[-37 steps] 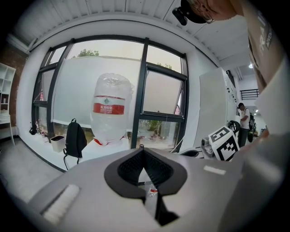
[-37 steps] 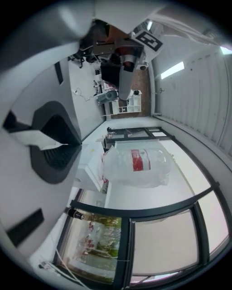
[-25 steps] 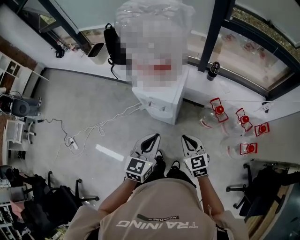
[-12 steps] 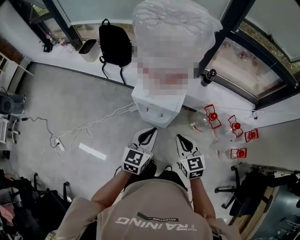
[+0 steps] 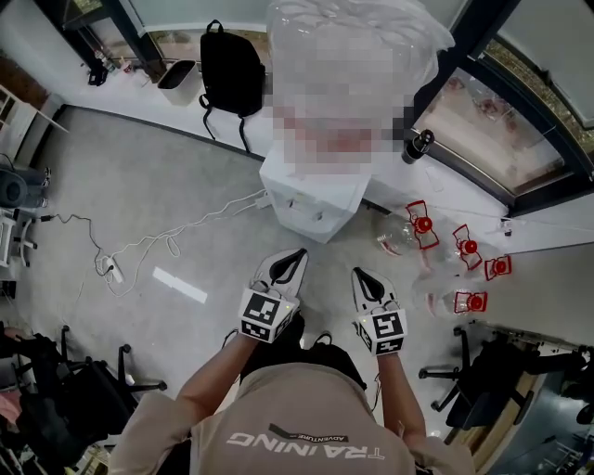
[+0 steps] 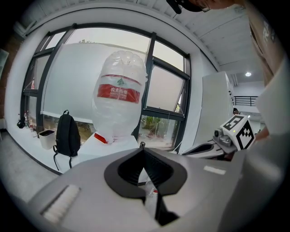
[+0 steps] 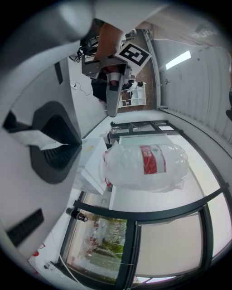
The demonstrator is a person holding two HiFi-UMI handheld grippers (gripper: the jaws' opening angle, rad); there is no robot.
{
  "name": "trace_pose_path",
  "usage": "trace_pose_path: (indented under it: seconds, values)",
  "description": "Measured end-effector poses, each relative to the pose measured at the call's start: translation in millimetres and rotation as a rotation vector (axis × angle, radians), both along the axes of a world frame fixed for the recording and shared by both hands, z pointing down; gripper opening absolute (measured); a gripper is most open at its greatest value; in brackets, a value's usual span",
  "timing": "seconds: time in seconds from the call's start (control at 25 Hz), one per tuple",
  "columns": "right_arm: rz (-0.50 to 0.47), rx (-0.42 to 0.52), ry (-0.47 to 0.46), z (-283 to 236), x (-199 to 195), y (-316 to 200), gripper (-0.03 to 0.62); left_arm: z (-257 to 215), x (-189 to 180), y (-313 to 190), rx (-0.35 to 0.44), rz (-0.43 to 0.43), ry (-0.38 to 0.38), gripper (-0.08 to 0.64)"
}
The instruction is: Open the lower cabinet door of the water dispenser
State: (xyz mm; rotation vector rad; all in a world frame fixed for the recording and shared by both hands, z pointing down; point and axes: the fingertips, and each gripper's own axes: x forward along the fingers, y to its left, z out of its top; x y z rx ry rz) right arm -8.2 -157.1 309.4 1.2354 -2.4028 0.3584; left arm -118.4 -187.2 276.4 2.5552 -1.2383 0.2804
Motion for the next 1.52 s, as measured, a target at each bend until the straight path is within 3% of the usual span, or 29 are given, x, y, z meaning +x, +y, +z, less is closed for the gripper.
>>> trace_pose_path:
  seconds: [0.32, 0.64, 1.04, 1.52]
  values:
    - [0.013, 0.0, -0.015, 22.9, 41.6, 23.9, 0.011, 29.0, 24.2, 20.5, -0.017, -0.045, -0.031, 0.008]
    - [-0.013, 0.004, -0.025, 89.0, 57.5, 28.3, 0.011, 90.7, 41.9, 33.2, -0.011, -0.06, -0.06, 0.008]
    - [-0.018, -0.038, -0.04, 257.7, 52.3, 11.3, 0.012, 232.9, 38.4, 7.2, -0.007, -0.088, -0.075, 0.008]
    - [-0.026, 0.024, -0.04, 430.3, 39.0, -34.9, 0.012, 395.8, 27.1, -27.4, 0.037, -0.109, -0.072, 0.008]
